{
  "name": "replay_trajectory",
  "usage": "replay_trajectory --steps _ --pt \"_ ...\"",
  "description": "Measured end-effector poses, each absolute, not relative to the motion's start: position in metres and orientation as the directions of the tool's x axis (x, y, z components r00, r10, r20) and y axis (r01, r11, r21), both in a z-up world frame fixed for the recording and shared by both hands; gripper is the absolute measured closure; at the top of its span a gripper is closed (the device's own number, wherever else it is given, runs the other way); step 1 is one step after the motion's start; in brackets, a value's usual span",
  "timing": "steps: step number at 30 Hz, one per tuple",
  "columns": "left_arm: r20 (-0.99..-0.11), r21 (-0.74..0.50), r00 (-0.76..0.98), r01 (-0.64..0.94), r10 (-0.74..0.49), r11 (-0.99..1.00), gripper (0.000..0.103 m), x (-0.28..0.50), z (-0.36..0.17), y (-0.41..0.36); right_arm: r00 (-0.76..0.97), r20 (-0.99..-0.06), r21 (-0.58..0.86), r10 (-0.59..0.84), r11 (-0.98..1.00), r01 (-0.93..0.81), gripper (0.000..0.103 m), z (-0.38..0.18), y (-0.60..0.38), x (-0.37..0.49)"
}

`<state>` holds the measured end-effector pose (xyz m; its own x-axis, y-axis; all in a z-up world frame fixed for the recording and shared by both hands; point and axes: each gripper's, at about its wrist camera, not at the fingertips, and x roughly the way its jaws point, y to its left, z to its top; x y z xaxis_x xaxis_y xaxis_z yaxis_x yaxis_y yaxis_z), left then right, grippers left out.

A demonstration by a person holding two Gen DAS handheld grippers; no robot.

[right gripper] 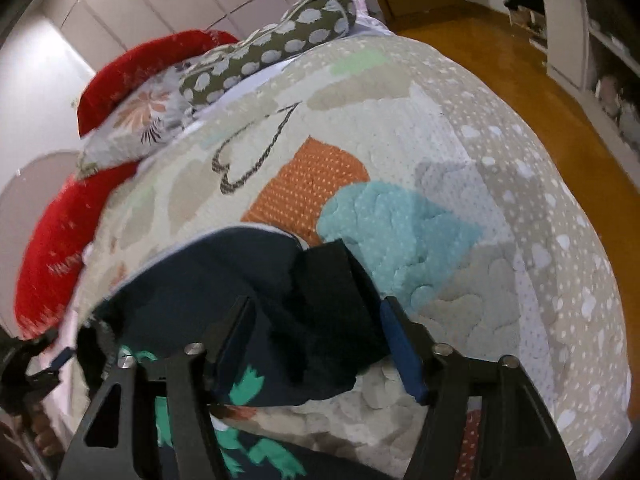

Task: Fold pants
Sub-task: 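Lay the frog-print pants flat on the quilt with both grippers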

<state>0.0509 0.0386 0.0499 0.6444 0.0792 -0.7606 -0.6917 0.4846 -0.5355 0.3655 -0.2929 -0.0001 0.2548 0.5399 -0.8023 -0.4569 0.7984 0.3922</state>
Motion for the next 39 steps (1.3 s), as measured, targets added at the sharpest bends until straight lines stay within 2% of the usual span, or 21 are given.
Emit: replay_trajectory --steps 1,2,4,5,6,8,12,15,20,23,27,30,32,35,39 --pt "-0.767 -0.527 0.637 -0.695 0.08 0.489 0.045 0.044 0.046 0.031 0.264 -0.818 0.35 0.512 0.805 -0.479 0.084 0.001 -0.288 0.365" --pt "-0.773 -0.516 0.629 -0.701 0.086 0.492 0.045 0.04 0.043 0.026 0.272 -0.825 0.324 0.495 0.81 -0.488 0.088 0.004 -0.287 0.365" --pt "-0.787 -0.488 0.607 -0.721 0.108 0.492 0.045 0.031 0.036 0.018 0.306 -0.813 0.33 0.495 0.825 -0.458 0.088 0.01 -0.295 0.369" --pt "-0.796 -0.478 0.595 -0.73 0.11 0.488 0.045 0.031 0.031 0.018 0.329 -0.818 0.317 0.473 0.846 -0.429 0.084 0.011 -0.299 0.372" --pt "-0.809 -0.471 0.58 -0.74 0.1 0.48 0.045 0.033 0.025 0.021 0.345 -0.826 0.299 0.446 0.865 -0.403 0.07 0.01 -0.302 0.376" --pt "-0.806 -0.483 0.584 -0.743 0.095 0.464 0.045 0.036 0.023 0.028 0.358 -0.842 0.266 0.403 0.888 -0.374 0.053 0.008 -0.308 0.379" --pt "-0.82 -0.438 0.562 -0.739 0.111 0.512 0.045 0.066 0.029 0.045 0.407 -0.785 0.318 0.466 0.868 -0.382 0.053 0.032 -0.334 0.352" --pt "-0.858 -0.419 0.509 -0.77 0.068 0.481 0.044 0.096 0.011 0.074 0.437 -0.753 0.312 0.491 0.852 -0.42 0.052 0.047 -0.353 0.323" --pt "-0.858 -0.412 0.506 -0.782 0.089 0.468 0.044 0.1 0.016 0.085 0.44 -0.757 0.297 0.484 0.853 -0.428 0.05 0.045 -0.39 0.281" --pt "-0.816 -0.439 0.565 -0.744 0.123 0.504 0.044 0.076 0.044 0.063 0.442 -0.75 0.303 0.492 0.85 -0.431 0.05 0.039 -0.408 0.258" --pt "-0.754 -0.298 0.566 -0.747 0.334 0.594 0.043 0.029 0.093 0.002 0.44 -0.736 0.327 0.514 0.84 -0.433 0.049 0.038 -0.42 0.23" --pt "-0.641 -0.201 0.565 -0.777 0.519 0.597 0.021 -0.007 0.126 -0.045 0.422 -0.721 0.371 0.549 0.821 -0.434 0.048 0.039 -0.419 0.218" --pt "-0.53 -0.153 0.552 -0.809 0.644 0.568 0.006 -0.031 0.148 -0.081 0.418 -0.713 0.377 0.563 0.81 -0.449 0.048 0.042 -0.414 0.207" --pt "-0.361 -0.131 0.536 -0.839 0.763 0.528 0.0 -0.063 0.177 -0.125 0.42 -0.7 0.364 0.577 0.795 -0.485 0.048 0.05 -0.408 0.187" --pt "-0.266 -0.166 0.535 -0.845 0.802 0.509 0.0 -0.096 0.205 -0.161 0.441 -0.671 0.345 0.596 0.777 -0.526 0.047 0.068 -0.409 0.16"
